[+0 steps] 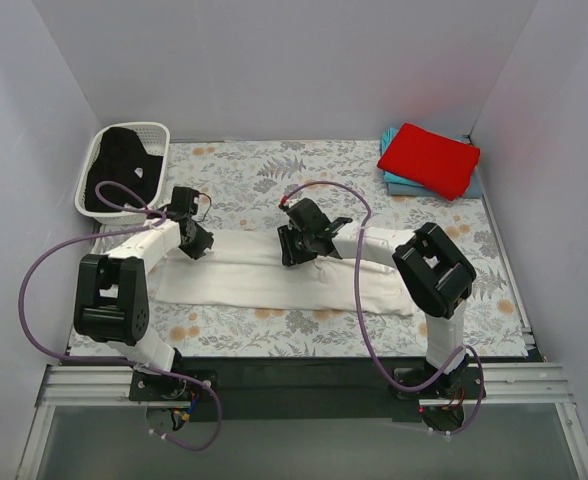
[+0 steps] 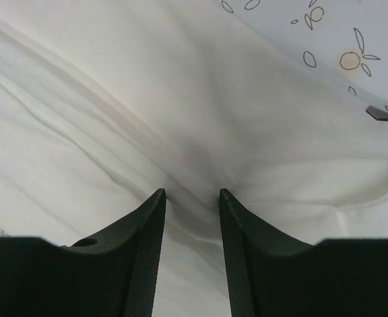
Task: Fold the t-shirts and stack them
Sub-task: Fold the tshirt
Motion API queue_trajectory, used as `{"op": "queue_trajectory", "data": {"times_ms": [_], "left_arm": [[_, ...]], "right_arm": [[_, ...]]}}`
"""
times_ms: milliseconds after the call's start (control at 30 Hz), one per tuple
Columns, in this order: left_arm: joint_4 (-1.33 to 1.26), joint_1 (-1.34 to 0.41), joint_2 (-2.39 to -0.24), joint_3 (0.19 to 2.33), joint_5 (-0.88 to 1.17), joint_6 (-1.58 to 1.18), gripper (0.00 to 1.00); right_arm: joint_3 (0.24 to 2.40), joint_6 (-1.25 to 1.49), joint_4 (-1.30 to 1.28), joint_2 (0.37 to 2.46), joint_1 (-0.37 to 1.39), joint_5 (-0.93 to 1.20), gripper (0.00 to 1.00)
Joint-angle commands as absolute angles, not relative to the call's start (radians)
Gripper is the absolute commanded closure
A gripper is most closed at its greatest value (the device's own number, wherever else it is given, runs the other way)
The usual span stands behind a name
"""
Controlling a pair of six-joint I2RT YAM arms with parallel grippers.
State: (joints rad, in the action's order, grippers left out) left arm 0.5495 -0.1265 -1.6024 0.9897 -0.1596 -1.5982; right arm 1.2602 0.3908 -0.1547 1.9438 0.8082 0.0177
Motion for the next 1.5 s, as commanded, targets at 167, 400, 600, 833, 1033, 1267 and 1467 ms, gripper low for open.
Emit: {"op": "queue_trajectory", "data": {"times_ms": [167,400,600,833,1033,1267,1467], "left_arm": [[0.588,-0.118,-1.516,0.925,-0.224,-1.615,0.78],[0.575,-0.117,-1.454,0.874,-0.21,-1.614,0.79],[0.569,-0.115,-1.405,0.844,-0.192,-1.6,0.8],[0.569,-0.114,-1.358,0.842,-0.169,-1.579,0.8],[0.45,-0.114,-1.336,0.864,0.046,-1.476,0.78],[0.324,-0.23,-1.483,1.003,0.224,-1.442,0.71],[0.281,-0.353,-1.684,1.163,0.267,-1.436,0.69]], "right_arm": [[1.229,0.408,-0.137,1.881,0.822,0.005,0.56],[1.2,0.413,-0.12,1.847,0.827,-0.027,0.57],[1.204,0.41,-0.152,1.767,0.787,-0.141,0.53],[1.247,0.394,-0.3,1.723,0.56,-0.221,0.48],[1.16,0.377,-0.338,1.675,0.407,-0.256,0.48],[1.097,0.364,-0.31,1.649,0.285,-0.167,0.48],[1.066,0.379,-0.227,1.681,0.195,-0.008,0.48]]}}
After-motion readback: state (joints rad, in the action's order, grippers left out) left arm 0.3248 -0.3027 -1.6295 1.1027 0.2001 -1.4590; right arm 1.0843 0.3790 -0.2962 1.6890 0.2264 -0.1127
